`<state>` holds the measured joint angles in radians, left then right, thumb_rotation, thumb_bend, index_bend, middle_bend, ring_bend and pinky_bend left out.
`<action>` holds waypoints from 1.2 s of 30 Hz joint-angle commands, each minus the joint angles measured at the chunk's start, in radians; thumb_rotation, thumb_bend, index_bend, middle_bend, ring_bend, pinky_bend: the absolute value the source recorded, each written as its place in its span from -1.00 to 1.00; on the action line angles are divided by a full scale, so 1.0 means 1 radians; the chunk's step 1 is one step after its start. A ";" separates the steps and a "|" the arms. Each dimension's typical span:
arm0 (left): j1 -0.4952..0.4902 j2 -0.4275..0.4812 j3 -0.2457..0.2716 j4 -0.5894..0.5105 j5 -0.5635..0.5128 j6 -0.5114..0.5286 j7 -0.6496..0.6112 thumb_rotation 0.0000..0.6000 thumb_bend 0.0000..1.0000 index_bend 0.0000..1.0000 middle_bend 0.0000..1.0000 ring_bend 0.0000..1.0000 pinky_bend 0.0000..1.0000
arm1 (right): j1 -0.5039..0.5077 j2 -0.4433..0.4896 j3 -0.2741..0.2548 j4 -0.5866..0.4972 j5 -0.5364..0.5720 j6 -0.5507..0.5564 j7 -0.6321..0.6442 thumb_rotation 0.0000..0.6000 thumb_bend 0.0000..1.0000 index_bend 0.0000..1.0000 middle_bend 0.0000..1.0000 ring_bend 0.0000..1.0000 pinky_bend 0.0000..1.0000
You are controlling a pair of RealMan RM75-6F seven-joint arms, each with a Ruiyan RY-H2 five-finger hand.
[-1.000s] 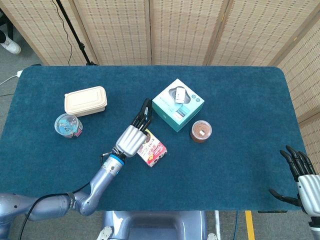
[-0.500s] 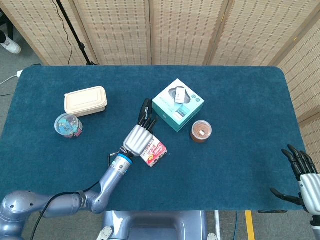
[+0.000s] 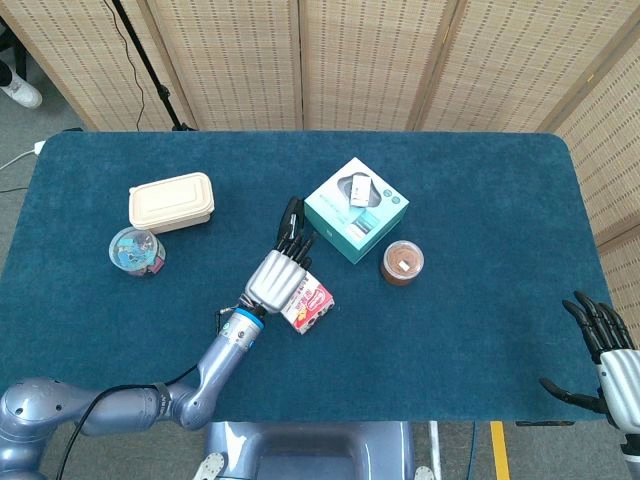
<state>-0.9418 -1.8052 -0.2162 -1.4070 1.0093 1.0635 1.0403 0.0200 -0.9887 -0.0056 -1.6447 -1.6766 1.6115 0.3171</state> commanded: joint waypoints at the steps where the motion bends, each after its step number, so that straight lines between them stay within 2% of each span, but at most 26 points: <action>1: 0.009 0.033 -0.016 -0.045 0.015 0.016 -0.055 1.00 -0.19 -0.65 -1.00 -1.00 -1.00 | 0.000 -0.001 0.000 0.001 0.001 -0.001 0.000 1.00 -1.00 -1.00 -1.00 -1.00 -1.00; 4: 0.032 0.088 -0.026 -0.108 0.033 0.035 -0.119 1.00 -0.23 -0.81 -1.00 -1.00 -1.00 | 0.002 -0.004 0.001 0.003 0.003 -0.006 -0.008 1.00 -1.00 -1.00 -1.00 -1.00 -1.00; 9: 0.089 0.201 -0.016 -0.220 0.059 0.069 -0.208 1.00 -0.46 -1.00 -1.00 -1.00 -1.00 | 0.007 -0.013 0.002 0.002 0.008 -0.019 -0.038 1.00 -1.00 -1.00 -1.00 -1.00 -1.00; 15: 0.210 0.403 0.031 -0.365 0.123 0.133 -0.373 1.00 -0.55 -1.00 -1.00 -1.00 -1.00 | 0.021 -0.029 0.012 -0.015 0.024 -0.047 -0.101 1.00 -1.00 -1.00 -1.00 -1.00 -1.00; 21: 0.306 0.547 0.061 -0.404 0.194 0.176 -0.570 1.00 -0.61 -1.00 -1.00 -1.00 -1.00 | 0.043 -0.042 0.023 -0.041 0.043 -0.088 -0.181 1.00 -1.00 -1.00 -1.00 -1.00 -1.00; 24: 0.385 0.626 0.093 -0.439 0.245 0.224 -0.703 1.00 -0.62 -1.00 -1.00 -1.00 -1.00 | 0.066 -0.045 0.031 -0.074 0.038 -0.117 -0.266 1.00 -1.00 -1.00 -1.00 -1.00 -1.00; 27: 0.443 0.674 0.121 -0.470 0.274 0.264 -0.775 1.00 -0.62 -1.00 -1.00 -1.00 -1.00 | 0.088 -0.040 0.034 -0.110 0.017 -0.140 -0.329 1.00 -1.00 -1.00 -1.00 -1.00 -1.00; 32: 0.545 0.707 0.149 -0.507 0.268 0.371 -0.775 1.00 -0.62 -1.00 -1.00 -1.00 -1.00 | 0.146 -0.016 0.037 -0.205 -0.047 -0.209 -0.463 1.00 -1.00 -1.00 -1.00 -1.00 -1.00; 36: 0.595 0.743 0.171 -0.525 0.294 0.391 -0.849 1.00 -0.62 -1.00 -1.00 -1.00 -1.00 | 0.207 -0.002 0.041 -0.297 -0.083 -0.298 -0.540 1.00 -0.92 -0.97 -1.00 -1.00 -1.00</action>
<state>-0.3806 -1.0900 -0.0660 -1.9143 1.2830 1.4420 0.2412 0.1852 -1.0041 0.0307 -1.8876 -1.7316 1.3669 -0.1763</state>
